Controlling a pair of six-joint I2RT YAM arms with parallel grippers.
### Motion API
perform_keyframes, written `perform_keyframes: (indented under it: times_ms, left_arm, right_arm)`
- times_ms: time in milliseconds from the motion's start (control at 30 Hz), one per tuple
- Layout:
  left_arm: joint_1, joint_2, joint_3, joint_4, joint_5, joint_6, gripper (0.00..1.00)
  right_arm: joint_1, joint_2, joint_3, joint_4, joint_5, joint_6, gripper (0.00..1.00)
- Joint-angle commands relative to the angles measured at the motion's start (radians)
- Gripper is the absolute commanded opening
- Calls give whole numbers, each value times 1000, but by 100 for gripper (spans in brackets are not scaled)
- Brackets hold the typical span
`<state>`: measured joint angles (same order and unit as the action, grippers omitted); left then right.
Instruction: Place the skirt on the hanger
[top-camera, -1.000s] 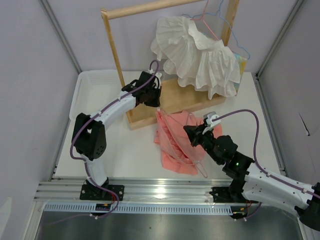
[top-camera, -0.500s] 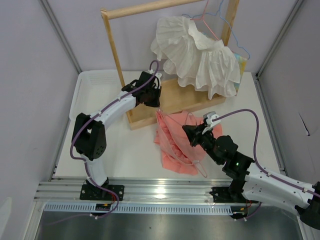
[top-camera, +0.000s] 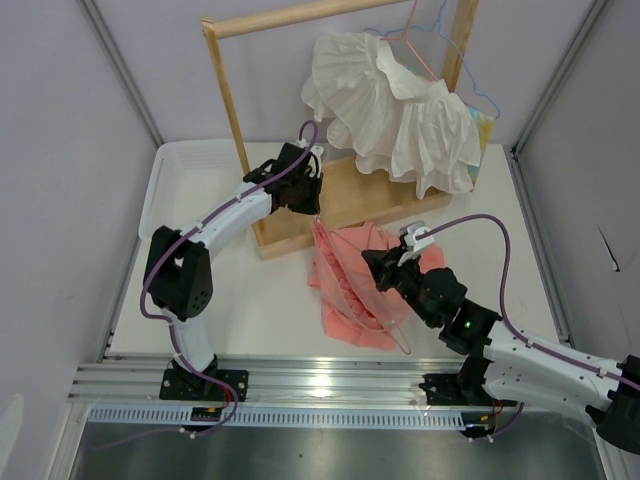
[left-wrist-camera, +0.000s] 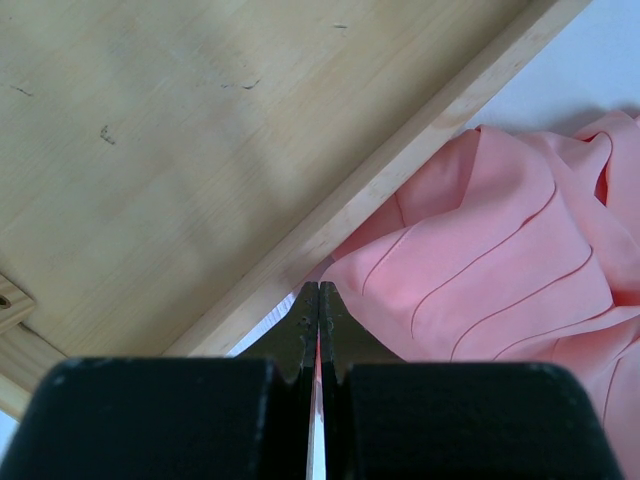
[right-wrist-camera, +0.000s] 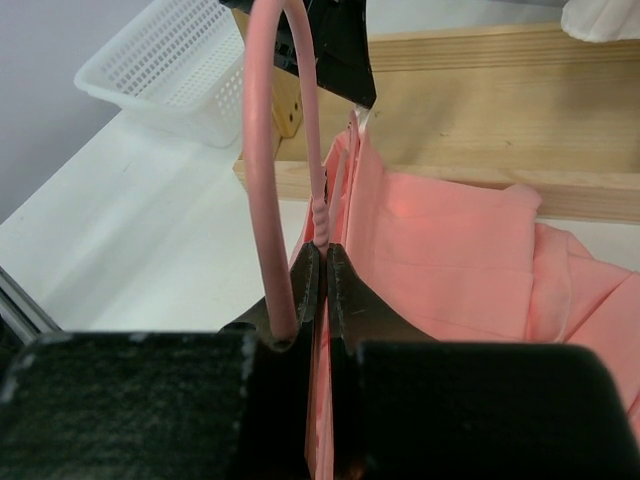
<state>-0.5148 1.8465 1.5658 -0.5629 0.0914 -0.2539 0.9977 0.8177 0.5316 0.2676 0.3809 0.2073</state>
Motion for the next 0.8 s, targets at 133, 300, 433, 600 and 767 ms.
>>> perform_keyframes:
  times_ms: [133, 300, 433, 600, 767]
  left_arm:
    - [-4, 2, 43, 12, 14, 8, 0]
    - [-4, -3, 42, 9, 14, 10, 0]
    - [-4, -7, 43, 6, 18, 10, 0]
    - [-4, -13, 42, 3, 18, 11, 0]
    - [-4, -18, 40, -2, 13, 16, 0]
  right_arm:
    - [4, 9, 25, 79, 41, 4, 0]
    - [5, 0, 25, 81, 56, -6, 0]
    - [4, 3, 28, 78, 64, -14, 0]
    - [4, 9, 25, 78, 62, -13, 0]
    - [5, 5, 18, 79, 69, -8, 0]
